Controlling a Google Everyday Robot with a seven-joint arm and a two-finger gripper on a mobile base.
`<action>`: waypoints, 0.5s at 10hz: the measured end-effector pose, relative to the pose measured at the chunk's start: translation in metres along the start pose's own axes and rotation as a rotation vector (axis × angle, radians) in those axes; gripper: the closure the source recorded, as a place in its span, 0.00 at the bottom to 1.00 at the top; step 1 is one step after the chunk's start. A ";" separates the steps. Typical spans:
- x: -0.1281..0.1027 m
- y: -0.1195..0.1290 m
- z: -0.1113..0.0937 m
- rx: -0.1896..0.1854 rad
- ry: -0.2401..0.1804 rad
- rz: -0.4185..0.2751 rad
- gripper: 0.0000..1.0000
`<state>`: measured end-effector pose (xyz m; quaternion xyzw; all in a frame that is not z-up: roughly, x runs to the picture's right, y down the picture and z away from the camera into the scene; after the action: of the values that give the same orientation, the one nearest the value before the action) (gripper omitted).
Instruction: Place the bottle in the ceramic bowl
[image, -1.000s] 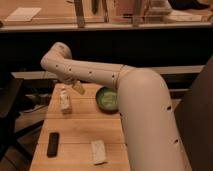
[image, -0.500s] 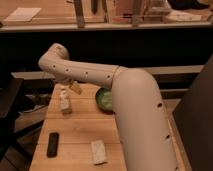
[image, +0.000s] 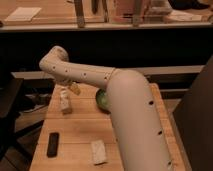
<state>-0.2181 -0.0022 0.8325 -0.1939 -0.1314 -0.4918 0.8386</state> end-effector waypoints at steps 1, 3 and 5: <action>0.000 -0.002 0.004 0.004 -0.007 -0.008 0.20; 0.003 -0.005 0.012 0.010 -0.020 -0.028 0.20; 0.002 -0.008 0.018 0.019 -0.036 -0.045 0.20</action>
<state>-0.2248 0.0003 0.8508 -0.1916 -0.1555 -0.5058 0.8266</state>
